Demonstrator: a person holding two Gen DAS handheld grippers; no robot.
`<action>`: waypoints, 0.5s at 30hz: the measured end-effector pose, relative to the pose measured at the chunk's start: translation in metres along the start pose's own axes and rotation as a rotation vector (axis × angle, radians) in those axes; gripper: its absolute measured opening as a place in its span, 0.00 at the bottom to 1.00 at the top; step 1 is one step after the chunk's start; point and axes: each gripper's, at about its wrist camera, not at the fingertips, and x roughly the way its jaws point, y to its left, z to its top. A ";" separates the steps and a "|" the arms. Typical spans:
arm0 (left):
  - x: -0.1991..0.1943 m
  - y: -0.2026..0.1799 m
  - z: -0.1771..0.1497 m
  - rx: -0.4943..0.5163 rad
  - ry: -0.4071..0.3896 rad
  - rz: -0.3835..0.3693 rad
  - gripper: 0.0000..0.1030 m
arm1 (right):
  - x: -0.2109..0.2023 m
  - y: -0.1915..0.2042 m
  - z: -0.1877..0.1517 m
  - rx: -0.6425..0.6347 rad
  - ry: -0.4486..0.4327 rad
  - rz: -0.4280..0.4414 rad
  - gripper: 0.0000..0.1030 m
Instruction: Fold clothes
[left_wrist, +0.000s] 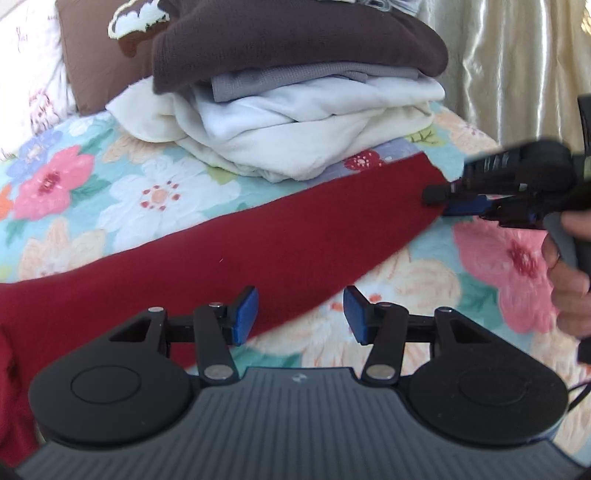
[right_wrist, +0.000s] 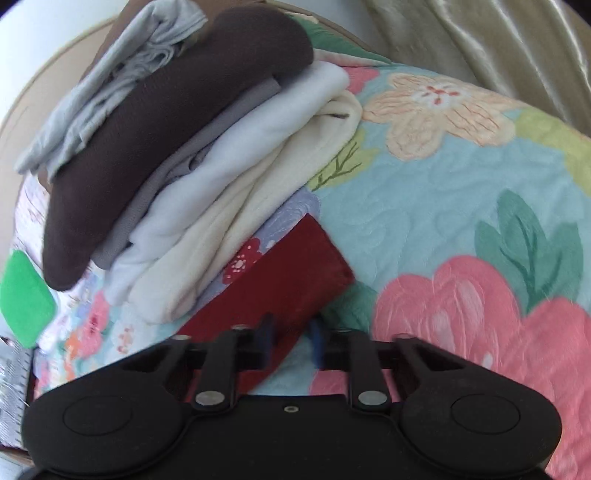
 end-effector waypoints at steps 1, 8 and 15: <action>0.001 0.006 0.001 -0.052 0.007 -0.011 0.49 | 0.000 0.002 0.000 -0.027 -0.013 -0.005 0.08; -0.020 0.009 -0.003 -0.107 -0.095 -0.120 0.49 | -0.029 0.041 0.003 -0.136 -0.072 0.200 0.07; -0.054 -0.001 -0.008 -0.088 -0.245 -0.206 0.52 | -0.061 0.071 -0.012 -0.169 0.011 0.427 0.07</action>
